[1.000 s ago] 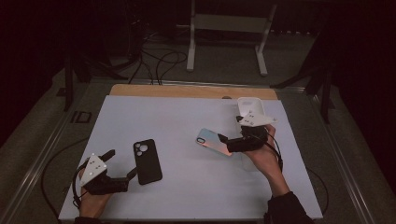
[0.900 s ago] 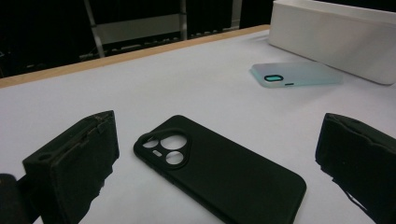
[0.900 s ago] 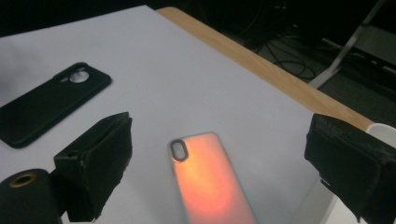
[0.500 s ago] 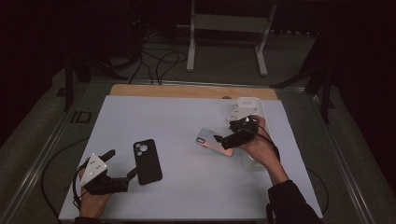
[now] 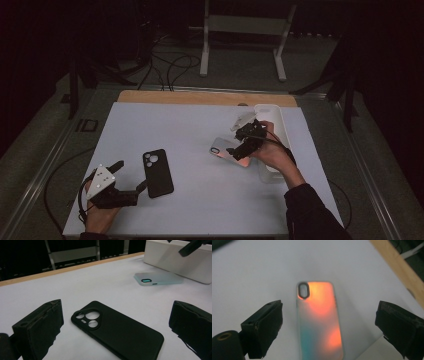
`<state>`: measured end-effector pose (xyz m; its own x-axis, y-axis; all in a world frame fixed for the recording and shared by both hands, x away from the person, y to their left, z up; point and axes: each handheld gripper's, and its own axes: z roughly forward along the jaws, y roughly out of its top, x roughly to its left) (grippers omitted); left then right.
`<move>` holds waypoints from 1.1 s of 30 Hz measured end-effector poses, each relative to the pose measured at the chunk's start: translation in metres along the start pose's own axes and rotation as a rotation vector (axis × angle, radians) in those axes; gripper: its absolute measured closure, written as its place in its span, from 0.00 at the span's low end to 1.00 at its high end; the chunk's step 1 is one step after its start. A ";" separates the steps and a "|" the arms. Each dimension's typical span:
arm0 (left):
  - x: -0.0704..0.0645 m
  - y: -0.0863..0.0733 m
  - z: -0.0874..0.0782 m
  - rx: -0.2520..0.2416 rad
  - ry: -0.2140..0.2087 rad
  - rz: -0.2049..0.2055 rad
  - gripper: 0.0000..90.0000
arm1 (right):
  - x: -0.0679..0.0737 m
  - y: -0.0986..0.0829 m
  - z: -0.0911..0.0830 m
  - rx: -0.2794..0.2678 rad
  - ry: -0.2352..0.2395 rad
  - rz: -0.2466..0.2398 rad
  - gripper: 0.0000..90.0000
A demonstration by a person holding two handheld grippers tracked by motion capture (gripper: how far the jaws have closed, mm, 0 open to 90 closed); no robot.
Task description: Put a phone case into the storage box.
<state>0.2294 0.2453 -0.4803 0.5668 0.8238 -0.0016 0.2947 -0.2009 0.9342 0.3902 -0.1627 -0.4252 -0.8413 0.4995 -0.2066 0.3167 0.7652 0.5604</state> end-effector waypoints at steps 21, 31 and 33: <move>0.000 0.000 0.000 0.002 -0.003 -0.001 0.00 | -0.003 0.010 0.051 0.266 0.070 -0.059 0.09; 0.000 -0.001 0.000 0.002 -0.004 -0.001 0.00 | -0.002 0.015 0.068 0.365 0.092 -0.061 0.09; 0.000 -0.001 0.000 0.001 -0.004 -0.002 0.00 | -0.002 0.015 0.070 0.381 0.093 -0.058 0.09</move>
<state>0.2297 0.2455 -0.4809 0.5696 0.8219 -0.0049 0.2966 -0.1999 0.9339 0.4274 -0.1235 -0.4723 -0.8932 0.4254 -0.1456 0.3925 0.8957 0.2090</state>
